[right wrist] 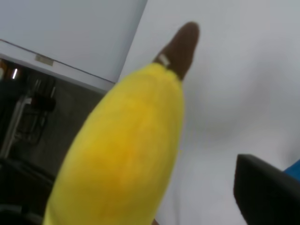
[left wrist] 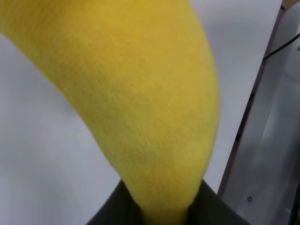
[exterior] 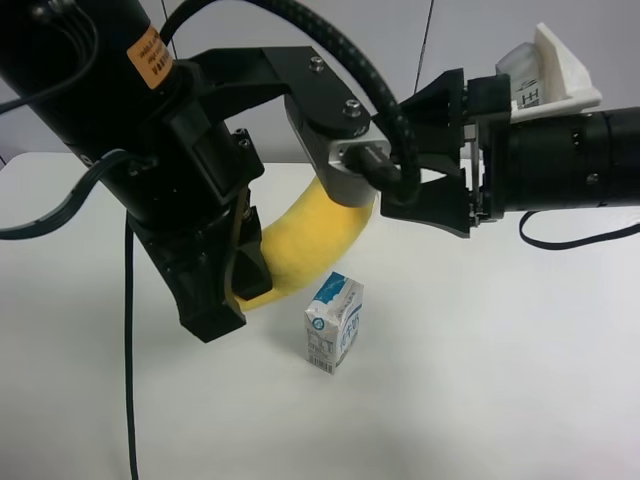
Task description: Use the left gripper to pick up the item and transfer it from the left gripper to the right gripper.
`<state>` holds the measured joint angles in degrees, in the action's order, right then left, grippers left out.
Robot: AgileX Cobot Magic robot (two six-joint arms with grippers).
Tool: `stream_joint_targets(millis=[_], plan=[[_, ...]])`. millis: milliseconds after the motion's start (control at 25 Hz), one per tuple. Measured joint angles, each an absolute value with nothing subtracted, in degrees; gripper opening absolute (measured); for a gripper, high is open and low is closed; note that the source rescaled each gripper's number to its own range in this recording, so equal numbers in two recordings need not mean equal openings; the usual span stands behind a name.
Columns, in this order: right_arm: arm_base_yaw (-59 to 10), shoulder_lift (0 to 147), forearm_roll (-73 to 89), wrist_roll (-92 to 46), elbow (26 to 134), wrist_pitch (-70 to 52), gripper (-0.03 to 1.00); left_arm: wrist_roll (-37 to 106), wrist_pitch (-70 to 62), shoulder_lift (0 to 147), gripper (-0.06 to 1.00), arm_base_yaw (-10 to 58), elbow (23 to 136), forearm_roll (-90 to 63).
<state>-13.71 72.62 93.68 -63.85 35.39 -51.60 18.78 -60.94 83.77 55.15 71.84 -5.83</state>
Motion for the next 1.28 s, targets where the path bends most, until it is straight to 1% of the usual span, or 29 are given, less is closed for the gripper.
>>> stream_joint_targets(millis=[360, 440, 480, 520, 600, 640, 680, 720, 760, 920, 960, 1000, 1040, 1160, 1200, 1240, 1280], plan=[[-15.0, 77.0, 97.9, -67.9, 35.4, -52.8, 0.99, 24.0, -58.4, 83.8, 0.0, 55.1, 71.9, -8.2], [-15.2, 77.2, 97.9, -68.3, 35.4, -53.1, 0.94, 24.9, -58.1, 83.8, 0.0, 55.1, 72.1, -8.3], [-15.2, 77.3, 97.9, -68.4, 35.4, -53.1, 0.88, 25.1, -57.8, 83.8, 0.0, 55.1, 72.1, -8.4], [-15.2, 77.4, 97.9, -68.5, 35.4, -53.1, 0.8, 25.3, -57.6, 83.8, 0.0, 55.1, 72.1, -8.4], [-15.2, 77.5, 98.1, -68.6, 35.4, -53.4, 0.57, 25.5, -57.5, 83.8, 0.0, 55.1, 72.1, -8.4], [-15.2, 77.5, 98.2, -68.6, 35.4, -53.6, 0.39, 25.5, -57.4, 83.8, 0.0, 55.1, 72.1, -8.4], [-15.2, 77.5, 98.3, -68.7, 35.4, -54.0, 0.18, 25.5, -57.4, 83.8, 0.0, 55.1, 72.1, -8.4], [-15.2, 77.5, 98.3, -68.7, 35.4, -54.4, 0.04, 25.5, -57.2, 83.8, 0.0, 55.1, 72.1, -8.4], [-15.2, 77.5, 98.3, -68.9, 35.4, -54.7, 0.0, 25.5, -57.1, 83.8, 0.0, 55.1, 72.1, -8.4], [-15.2, 77.5, 98.3, -69.1, 35.4, -54.8, 0.0, 25.5, -57.1, 83.8, 0.01, 55.1, 72.1, -8.2], [-15.2, 77.5, 98.3, -69.2, 35.4, -54.8, 0.0, 25.3, -57.1, 83.8, 0.04, 55.1, 72.1, -7.9], [-15.2, 77.5, 98.3, -69.2, 35.4, -54.6, 0.0, 25.3, -57.1, 83.8, 0.1, 55.1, 72.1, -7.4], [-15.2, 77.5, 98.3, -69.2, 35.4, -54.2, 0.0, 25.3, -57.1, 83.8, 0.22, 55.1, 72.1, -6.8], [-15.2, 77.6, 97.9, -69.2, 35.4, -54.0, 0.0, 24.6, -56.4, 83.8, 0.75, 55.1, 72.1, -4.5], [-15.2, 77.6, 97.9, -69.2, 35.4, -54.0, 0.0, 24.4, -55.5, 83.8, 0.86, 55.1, 72.1, -3.7], [-15.2, 77.6, 97.9, -69.2, 35.4, -54.0, 0.0, 24.1, -54.5, 83.8, 0.93, 55.1, 72.1, -3.0], [-15.2, 77.6, 97.9, -69.2, 35.4, -54.2, 0.0, 23.9, -53.4, 83.8, 0.96, 55.1, 72.1, -2.3]])
